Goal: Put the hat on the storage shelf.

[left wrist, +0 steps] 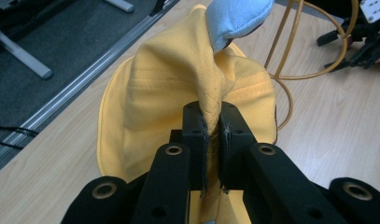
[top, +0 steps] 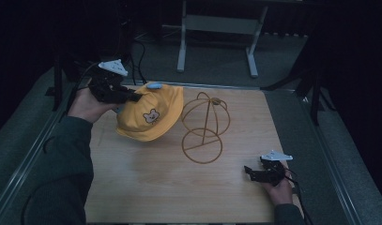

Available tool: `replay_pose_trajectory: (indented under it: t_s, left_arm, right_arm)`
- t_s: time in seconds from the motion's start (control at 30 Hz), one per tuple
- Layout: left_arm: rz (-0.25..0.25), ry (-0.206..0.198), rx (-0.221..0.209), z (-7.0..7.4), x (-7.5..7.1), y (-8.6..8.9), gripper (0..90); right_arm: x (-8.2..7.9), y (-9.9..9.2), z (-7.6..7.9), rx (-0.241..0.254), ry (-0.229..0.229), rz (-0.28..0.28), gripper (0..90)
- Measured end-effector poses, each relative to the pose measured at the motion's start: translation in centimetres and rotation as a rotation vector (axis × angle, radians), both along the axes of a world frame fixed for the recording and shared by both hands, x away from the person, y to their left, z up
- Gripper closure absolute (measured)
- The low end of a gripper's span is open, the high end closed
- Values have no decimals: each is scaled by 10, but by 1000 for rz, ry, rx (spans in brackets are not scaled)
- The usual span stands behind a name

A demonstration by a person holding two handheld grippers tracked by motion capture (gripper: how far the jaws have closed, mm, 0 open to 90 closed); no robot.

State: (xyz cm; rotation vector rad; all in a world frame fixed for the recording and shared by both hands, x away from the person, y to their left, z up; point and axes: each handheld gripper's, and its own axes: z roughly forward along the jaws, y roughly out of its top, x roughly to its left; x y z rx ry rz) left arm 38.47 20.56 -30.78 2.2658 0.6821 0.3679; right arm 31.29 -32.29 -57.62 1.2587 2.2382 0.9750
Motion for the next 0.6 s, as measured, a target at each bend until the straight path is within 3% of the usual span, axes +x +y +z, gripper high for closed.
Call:
replay_pose_trajectory:
  t_s: [0.6]
  left_arm:
    - [-11, -13, -15, 5, -5, 1, 830]
  right_arm:
    - [0, 0, 0, -2, 1, 1, 159]
